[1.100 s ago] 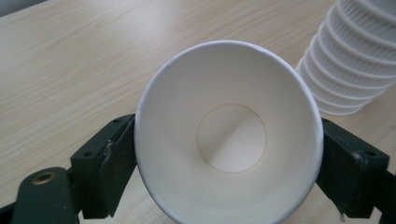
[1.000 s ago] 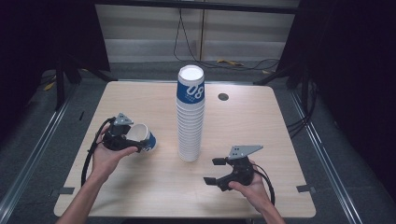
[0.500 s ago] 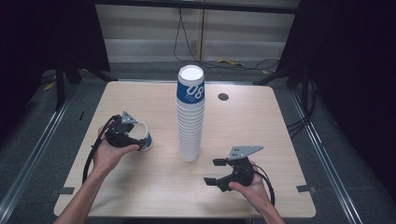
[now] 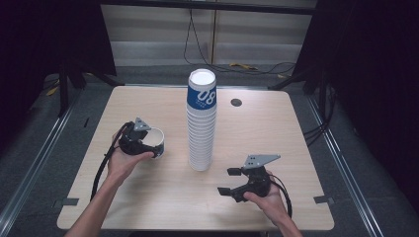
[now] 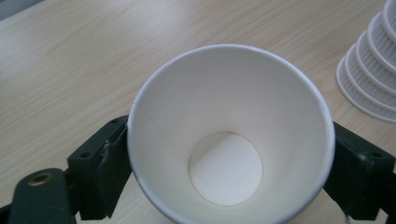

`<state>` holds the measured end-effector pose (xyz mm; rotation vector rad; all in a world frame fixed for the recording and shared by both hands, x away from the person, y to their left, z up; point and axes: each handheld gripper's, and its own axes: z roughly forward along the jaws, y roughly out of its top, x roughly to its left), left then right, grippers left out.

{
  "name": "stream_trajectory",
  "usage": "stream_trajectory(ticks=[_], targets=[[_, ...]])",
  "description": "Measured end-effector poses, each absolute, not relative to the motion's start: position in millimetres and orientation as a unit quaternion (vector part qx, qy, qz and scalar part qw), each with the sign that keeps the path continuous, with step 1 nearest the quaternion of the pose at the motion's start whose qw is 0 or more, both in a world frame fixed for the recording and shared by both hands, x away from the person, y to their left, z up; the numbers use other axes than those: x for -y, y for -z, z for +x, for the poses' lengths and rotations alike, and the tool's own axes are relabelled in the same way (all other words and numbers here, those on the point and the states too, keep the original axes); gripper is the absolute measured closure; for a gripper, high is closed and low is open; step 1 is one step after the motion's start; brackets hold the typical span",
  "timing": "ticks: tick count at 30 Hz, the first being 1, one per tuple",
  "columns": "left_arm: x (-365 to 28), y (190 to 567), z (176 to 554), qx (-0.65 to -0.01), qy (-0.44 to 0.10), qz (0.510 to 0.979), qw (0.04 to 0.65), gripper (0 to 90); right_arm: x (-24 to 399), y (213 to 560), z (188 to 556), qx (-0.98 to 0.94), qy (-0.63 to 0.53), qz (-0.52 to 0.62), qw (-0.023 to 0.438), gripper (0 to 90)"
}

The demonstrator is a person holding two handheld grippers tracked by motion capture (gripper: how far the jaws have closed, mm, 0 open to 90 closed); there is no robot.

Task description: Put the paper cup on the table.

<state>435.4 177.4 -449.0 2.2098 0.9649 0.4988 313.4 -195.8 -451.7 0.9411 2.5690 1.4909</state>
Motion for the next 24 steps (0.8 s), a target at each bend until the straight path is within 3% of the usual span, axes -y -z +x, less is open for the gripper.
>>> stream_trajectory(ticks=[14,18,24], targets=[[-184,465,436,-0.365,-0.165,0.850,0.341,15.8,197,451,313,-0.823,-0.479,0.304,0.013,17.9],[-191,472,437,-0.380,-0.139,0.836,0.370,15.8,197,450,313,-0.822,-0.480,0.305,0.015,17.9],[-198,474,432,-0.381,-0.141,0.830,0.381,15.9,198,451,313,-0.821,-0.480,0.308,0.017,17.8]])
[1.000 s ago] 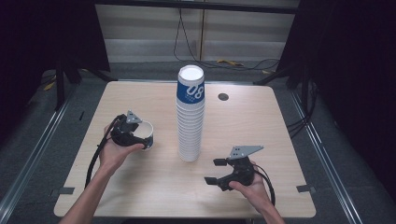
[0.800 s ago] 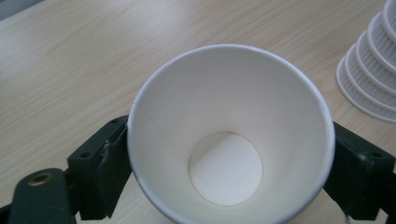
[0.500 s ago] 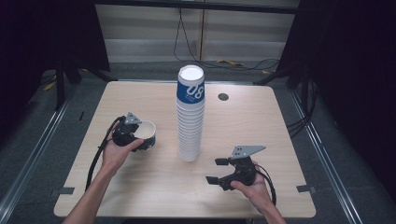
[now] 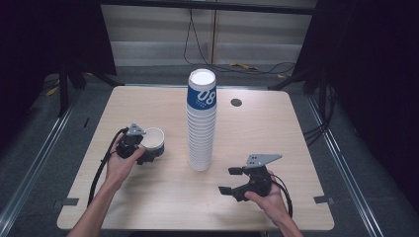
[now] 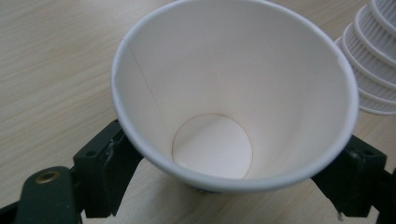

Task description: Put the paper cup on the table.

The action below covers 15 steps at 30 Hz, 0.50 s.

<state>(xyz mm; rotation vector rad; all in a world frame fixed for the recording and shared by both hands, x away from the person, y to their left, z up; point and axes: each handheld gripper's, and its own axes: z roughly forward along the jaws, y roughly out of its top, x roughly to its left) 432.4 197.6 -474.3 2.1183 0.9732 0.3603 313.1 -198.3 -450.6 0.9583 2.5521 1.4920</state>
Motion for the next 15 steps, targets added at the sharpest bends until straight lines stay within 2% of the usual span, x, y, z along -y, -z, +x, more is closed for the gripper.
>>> stream_trajectory(ticks=[10,12,15], targets=[[-211,483,424,-0.407,-0.130,0.807,0.409,16.2,201,451,313,-0.813,-0.487,0.318,0.026,17.8],[-211,482,420,-0.398,-0.151,0.809,0.405,16.2,201,450,312,-0.811,-0.487,0.322,0.031,17.9],[-210,482,417,-0.390,-0.148,0.815,0.403,16.4,202,450,313,-0.810,-0.487,0.326,0.036,17.8]])
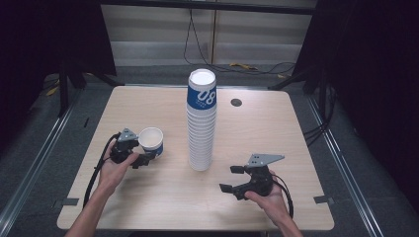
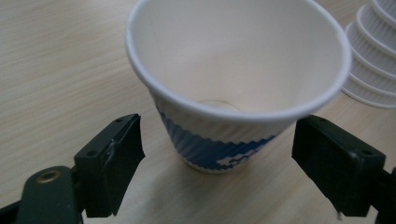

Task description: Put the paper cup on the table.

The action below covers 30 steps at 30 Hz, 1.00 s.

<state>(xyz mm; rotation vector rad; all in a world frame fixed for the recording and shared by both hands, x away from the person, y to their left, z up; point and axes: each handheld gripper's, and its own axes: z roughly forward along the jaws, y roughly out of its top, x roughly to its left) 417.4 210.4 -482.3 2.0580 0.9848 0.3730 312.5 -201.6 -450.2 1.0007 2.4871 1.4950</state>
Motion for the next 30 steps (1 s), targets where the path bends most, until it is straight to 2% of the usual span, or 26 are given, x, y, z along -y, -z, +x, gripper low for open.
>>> stream_trajectory(ticks=[4,10,19,28,30], targets=[[-214,480,411,-0.390,-0.151,0.812,0.408,16.5,203,450,311,-0.804,-0.486,0.338,0.057,17.5],[-228,474,399,-0.409,-0.144,0.794,0.427,16.5,204,450,311,-0.796,-0.486,0.353,0.070,17.1],[-230,466,381,-0.399,-0.157,0.790,0.438,16.5,206,450,310,-0.786,-0.487,0.373,0.083,16.5],[-231,465,357,-0.402,-0.133,0.780,0.460,16.5,210,450,311,-0.779,-0.482,0.390,0.092,16.4],[-231,464,351,-0.414,-0.135,0.784,0.442,16.7,210,450,311,-0.780,-0.480,0.391,0.094,16.4]])
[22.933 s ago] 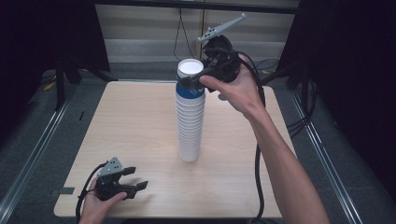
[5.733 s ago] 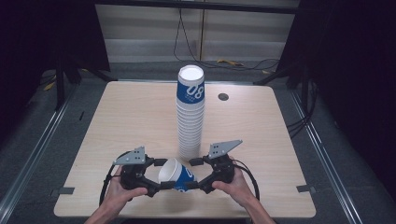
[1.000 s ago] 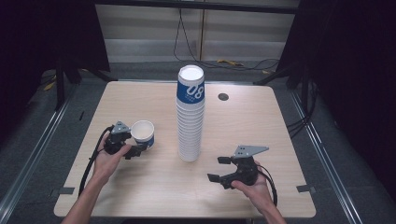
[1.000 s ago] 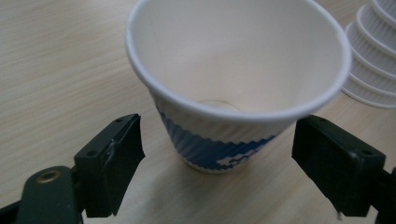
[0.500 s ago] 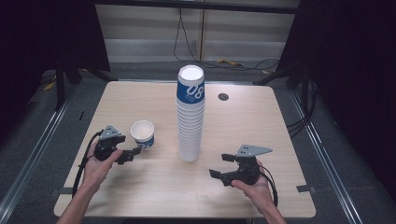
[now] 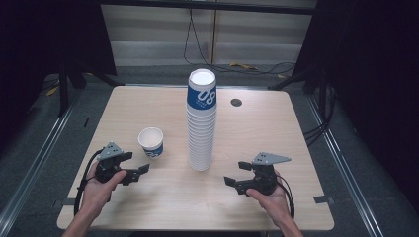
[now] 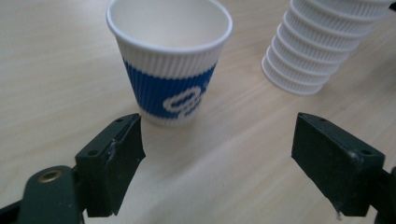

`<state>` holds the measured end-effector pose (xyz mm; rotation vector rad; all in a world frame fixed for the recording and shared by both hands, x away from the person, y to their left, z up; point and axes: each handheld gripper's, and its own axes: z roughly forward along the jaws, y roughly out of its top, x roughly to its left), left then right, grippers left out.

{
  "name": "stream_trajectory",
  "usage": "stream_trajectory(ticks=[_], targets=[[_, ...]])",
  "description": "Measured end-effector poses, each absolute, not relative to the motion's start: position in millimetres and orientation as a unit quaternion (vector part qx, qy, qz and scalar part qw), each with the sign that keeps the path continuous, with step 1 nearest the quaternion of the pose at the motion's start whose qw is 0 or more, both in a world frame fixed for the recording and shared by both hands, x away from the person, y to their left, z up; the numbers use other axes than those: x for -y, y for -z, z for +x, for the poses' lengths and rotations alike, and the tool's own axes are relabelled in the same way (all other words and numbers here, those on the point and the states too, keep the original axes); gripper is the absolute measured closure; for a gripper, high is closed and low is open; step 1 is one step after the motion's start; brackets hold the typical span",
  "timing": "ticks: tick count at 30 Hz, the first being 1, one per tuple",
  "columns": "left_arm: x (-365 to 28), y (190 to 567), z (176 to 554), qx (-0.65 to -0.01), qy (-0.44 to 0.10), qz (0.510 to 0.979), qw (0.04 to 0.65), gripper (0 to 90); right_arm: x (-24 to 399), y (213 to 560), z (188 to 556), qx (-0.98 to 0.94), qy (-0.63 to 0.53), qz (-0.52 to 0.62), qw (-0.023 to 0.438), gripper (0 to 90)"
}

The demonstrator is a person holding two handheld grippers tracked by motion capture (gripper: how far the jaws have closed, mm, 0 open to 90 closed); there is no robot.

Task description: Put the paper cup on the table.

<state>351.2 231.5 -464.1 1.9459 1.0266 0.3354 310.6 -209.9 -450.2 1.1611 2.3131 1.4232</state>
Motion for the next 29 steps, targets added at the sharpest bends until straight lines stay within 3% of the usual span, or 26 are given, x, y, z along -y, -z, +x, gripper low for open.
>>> stream_trajectory(ticks=[13,19,29], targets=[[-224,456,315,-0.406,-0.132,0.784,0.451,16.6,214,449,304,-0.778,-0.476,0.398,0.096,16.4],[-214,466,297,-0.401,-0.105,0.797,0.439,16.5,217,450,300,-0.775,-0.481,0.399,0.094,16.1],[-204,493,297,-0.363,-0.120,0.816,0.433,16.2,213,461,297,-0.778,-0.464,0.412,0.097,15.7]])
